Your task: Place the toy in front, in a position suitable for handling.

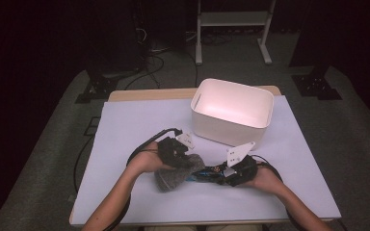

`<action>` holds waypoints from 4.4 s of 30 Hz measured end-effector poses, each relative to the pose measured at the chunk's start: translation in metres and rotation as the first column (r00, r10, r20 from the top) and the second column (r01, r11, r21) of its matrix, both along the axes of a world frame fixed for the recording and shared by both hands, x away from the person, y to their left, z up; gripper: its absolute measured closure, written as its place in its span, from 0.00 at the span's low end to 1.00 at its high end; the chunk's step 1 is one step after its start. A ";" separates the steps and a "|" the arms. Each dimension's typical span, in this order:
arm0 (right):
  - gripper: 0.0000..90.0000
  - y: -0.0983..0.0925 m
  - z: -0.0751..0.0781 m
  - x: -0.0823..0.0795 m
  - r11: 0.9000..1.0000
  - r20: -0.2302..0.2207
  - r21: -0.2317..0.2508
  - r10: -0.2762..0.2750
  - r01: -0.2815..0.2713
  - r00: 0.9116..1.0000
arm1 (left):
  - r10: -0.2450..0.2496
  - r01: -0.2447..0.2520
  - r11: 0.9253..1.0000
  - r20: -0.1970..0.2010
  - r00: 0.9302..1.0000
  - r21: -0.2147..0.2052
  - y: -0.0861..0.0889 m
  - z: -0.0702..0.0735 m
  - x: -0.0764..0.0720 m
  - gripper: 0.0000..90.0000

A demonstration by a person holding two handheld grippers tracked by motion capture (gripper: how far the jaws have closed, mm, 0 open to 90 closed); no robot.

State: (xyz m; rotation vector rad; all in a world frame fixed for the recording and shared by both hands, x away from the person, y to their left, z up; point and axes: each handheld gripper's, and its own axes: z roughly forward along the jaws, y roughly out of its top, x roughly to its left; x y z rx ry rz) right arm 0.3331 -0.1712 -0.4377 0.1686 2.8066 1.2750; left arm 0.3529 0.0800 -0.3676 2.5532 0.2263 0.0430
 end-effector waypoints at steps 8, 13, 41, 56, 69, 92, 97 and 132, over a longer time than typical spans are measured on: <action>0.59 0.001 0.002 -0.003 0.999 -0.028 -0.005 -0.037 0.037 0.999 | -0.008 0.008 1.000 0.009 1.000 0.010 -0.002 -0.001 -0.005 0.89; 0.50 0.004 0.005 -0.003 0.999 -0.074 0.009 -0.052 0.053 0.996 | -0.014 0.014 1.000 0.000 1.000 -0.002 0.000 -0.001 -0.009 0.89; 0.21 0.017 -0.015 -0.029 0.990 -0.129 -0.122 -0.082 0.066 0.988 | -0.127 0.127 0.992 -0.037 0.991 0.009 -0.003 -0.026 -0.057 0.87; 0.25 0.015 -0.016 -0.023 0.995 -0.011 -0.090 -0.054 0.052 0.999 | -0.137 0.137 0.990 -0.003 0.991 -0.016 -0.047 -0.027 -0.038 0.87; 0.25 0.011 -0.022 -0.024 0.996 -0.012 -0.074 -0.051 0.050 0.999 | -0.065 0.065 0.997 0.016 0.998 0.047 -0.006 -0.028 -0.039 0.87; 0.25 0.010 -0.023 -0.025 0.997 -0.005 -0.065 -0.052 0.051 0.999 | -0.137 0.137 0.991 -0.009 0.991 -0.007 -0.039 -0.029 -0.037 0.87; 0.25 0.010 -0.023 -0.026 0.997 0.004 -0.067 -0.049 0.049 0.999 | -0.087 0.087 0.996 -0.021 0.996 0.004 -0.014 -0.031 -0.035 0.87; 0.25 0.013 -0.021 -0.028 0.996 0.041 -0.077 -0.039 0.042 0.998 | 0.031 -0.030 0.999 -0.046 0.998 0.013 0.016 -0.035 -0.008 0.86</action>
